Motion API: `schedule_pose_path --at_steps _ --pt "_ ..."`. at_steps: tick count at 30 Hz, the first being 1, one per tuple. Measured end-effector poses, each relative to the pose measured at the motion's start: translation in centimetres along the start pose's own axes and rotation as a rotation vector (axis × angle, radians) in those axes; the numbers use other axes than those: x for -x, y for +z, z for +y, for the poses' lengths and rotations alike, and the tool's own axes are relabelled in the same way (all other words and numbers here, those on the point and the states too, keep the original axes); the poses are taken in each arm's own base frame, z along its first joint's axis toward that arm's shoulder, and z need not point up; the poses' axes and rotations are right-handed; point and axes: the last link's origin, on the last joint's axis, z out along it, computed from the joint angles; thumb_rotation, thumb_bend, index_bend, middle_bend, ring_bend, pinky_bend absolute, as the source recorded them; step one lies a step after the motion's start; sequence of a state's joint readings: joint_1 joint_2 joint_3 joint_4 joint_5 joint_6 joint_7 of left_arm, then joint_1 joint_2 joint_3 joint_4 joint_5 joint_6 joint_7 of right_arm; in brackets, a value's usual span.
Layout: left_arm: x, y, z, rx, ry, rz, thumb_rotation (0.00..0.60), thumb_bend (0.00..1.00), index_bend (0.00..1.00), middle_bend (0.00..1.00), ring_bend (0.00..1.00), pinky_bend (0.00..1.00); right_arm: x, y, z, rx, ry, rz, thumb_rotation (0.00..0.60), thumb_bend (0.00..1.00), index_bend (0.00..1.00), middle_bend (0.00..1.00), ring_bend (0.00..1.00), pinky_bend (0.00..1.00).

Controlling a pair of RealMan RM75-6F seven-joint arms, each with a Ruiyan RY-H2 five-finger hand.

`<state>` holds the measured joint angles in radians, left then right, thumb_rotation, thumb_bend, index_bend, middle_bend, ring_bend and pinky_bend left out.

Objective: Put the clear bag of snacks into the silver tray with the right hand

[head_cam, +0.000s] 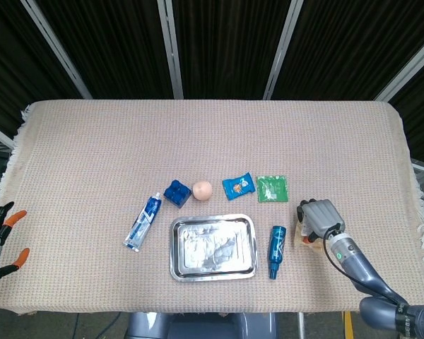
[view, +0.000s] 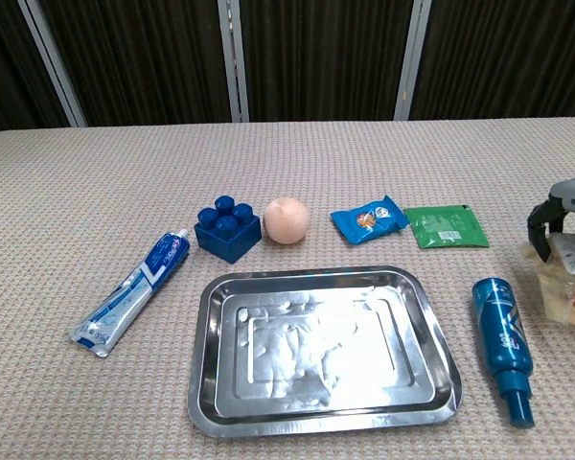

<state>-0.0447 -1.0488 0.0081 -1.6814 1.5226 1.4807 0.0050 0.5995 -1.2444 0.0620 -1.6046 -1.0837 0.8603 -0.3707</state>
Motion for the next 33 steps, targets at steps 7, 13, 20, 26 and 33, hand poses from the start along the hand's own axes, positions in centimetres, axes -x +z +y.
schedule_pose_path --at_steps 7,13,20,26,33 --pt "-0.1 0.3 0.4 0.011 0.004 0.002 0.600 0.34 0.15 0.00 0.00 0.00 -3.0 -1.6 -2.3 -0.101 0.037 0.093 0.600 0.00 0.53 0.34 0.32 0.50" --pt "-0.2 0.3 0.5 0.012 0.012 0.000 0.600 0.34 0.15 0.00 0.00 0.00 -5.1 -2.6 -6.4 -0.278 0.066 0.150 0.600 0.00 0.52 0.34 0.32 0.50" --pt "-0.2 0.2 0.3 -0.002 0.019 -0.005 0.600 0.34 0.15 0.00 0.00 0.00 -5.0 -1.9 -12.8 -0.529 0.042 0.153 0.600 0.00 0.49 0.34 0.32 0.50" --pt "-0.2 0.1 0.1 -0.012 0.022 -0.008 0.600 0.34 0.15 0.00 0.00 0.00 -4.4 -0.7 -16.3 -0.637 0.004 0.123 0.600 0.00 0.47 0.34 0.32 0.50" --pt "-0.1 -0.1 -0.2 -0.021 0.022 -0.013 0.600 0.34 0.15 0.00 0.00 0.00 -3.5 0.7 -18.2 -0.650 -0.042 0.100 0.600 0.00 0.38 0.31 0.30 0.49"
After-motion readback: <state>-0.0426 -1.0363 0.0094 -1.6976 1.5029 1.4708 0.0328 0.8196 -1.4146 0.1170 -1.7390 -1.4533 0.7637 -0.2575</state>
